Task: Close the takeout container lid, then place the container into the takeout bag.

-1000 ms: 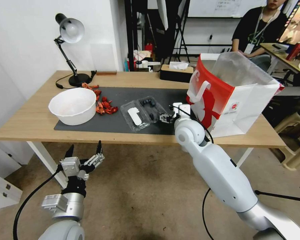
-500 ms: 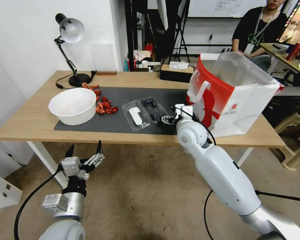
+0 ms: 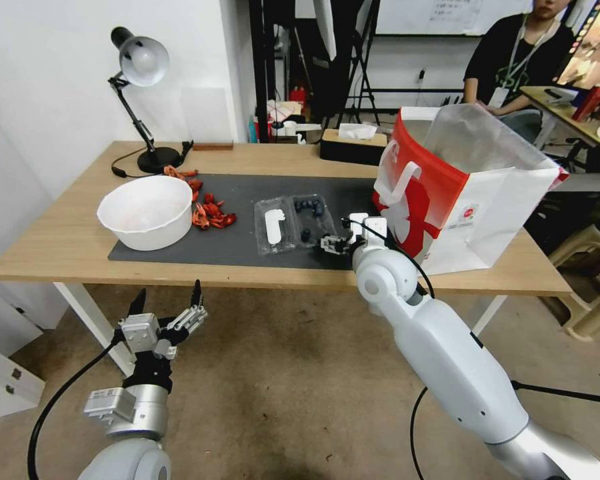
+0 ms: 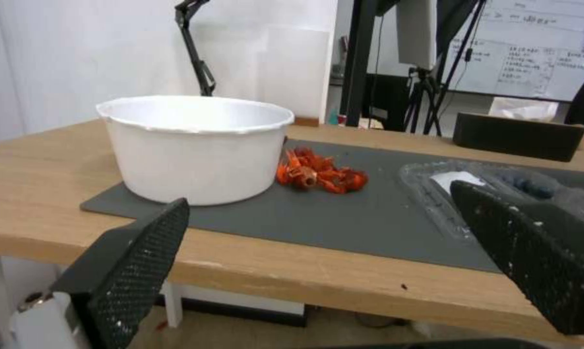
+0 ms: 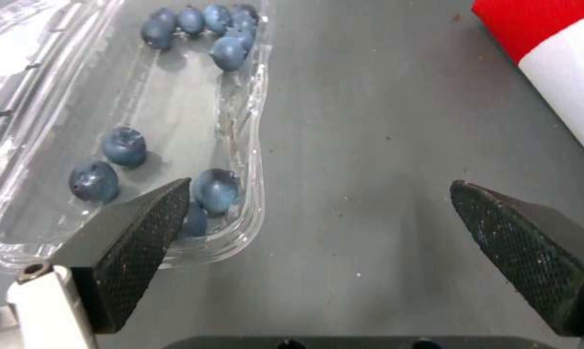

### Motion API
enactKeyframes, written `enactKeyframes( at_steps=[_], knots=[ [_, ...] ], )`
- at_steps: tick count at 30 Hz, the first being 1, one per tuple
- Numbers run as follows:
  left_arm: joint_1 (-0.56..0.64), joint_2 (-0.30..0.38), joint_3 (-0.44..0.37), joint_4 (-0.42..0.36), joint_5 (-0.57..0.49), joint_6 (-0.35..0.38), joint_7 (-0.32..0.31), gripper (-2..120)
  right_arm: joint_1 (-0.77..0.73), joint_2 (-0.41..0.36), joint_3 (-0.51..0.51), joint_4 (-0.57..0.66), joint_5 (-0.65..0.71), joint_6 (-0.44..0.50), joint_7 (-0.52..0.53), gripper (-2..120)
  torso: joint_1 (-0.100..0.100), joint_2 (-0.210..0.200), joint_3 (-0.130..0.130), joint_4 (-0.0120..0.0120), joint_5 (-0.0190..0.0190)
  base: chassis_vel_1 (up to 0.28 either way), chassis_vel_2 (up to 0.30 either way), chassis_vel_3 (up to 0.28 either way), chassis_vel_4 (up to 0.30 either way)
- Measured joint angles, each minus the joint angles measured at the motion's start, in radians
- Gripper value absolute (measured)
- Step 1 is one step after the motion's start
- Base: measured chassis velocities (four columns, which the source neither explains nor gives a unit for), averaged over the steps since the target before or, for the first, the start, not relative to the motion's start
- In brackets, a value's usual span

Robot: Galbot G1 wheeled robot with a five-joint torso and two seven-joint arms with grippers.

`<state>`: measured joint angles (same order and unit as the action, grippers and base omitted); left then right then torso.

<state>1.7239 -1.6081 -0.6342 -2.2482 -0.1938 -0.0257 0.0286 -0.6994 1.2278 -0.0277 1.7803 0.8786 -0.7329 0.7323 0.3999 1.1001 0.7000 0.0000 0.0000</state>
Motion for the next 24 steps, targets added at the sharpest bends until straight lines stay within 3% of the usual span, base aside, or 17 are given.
enactKeyframes(
  at_steps=[15,17,20,21,23,24],
  knots=[
    [0.001,0.000,0.000,0.006,-0.002,-0.006,-0.002,100,-0.018,0.014,0.035,0.055,-0.003,0.010,-0.024,100,0.000,0.000,0.000,0.0000,0.0001,0.000,0.000,0.000,0.000],
    [0.001,0.000,-0.001,0.008,-0.002,-0.006,-0.002,100,-0.024,0.014,0.049,0.087,-0.012,0.055,-0.052,100,0.000,0.000,0.000,0.0002,0.0000,0.000,0.000,0.000,0.000],
    [0.001,0.000,-0.001,0.009,-0.004,-0.006,-0.004,100,-0.087,-0.023,0.071,0.212,-0.119,0.214,-0.181,100,0.000,0.000,0.000,0.0002,-0.0003,0.000,0.000,0.000,0.000],
    [0.001,0.000,-0.001,0.009,-0.004,-0.006,-0.004,100,-0.087,-0.023,0.071,0.212,-0.119,0.214,-0.181,100,0.000,0.000,0.000,0.0002,-0.0003,0.000,0.000,0.000,0.000],
    [0.000,0.000,-0.001,0.008,-0.004,-0.004,-0.006,100,-0.182,-0.067,0.082,0.306,-0.242,0.342,-0.274,100,0.000,0.000,0.000,-0.0003,0.0001,0.000,0.000,0.000,0.000],
    [0.000,0.000,-0.001,0.008,-0.004,-0.004,-0.006,100,-0.182,-0.067,0.082,0.306,-0.242,0.342,-0.274,100,0.000,0.000,0.000,-0.0003,0.0001,0.000,0.000,0.000,0.000]
  ],
)
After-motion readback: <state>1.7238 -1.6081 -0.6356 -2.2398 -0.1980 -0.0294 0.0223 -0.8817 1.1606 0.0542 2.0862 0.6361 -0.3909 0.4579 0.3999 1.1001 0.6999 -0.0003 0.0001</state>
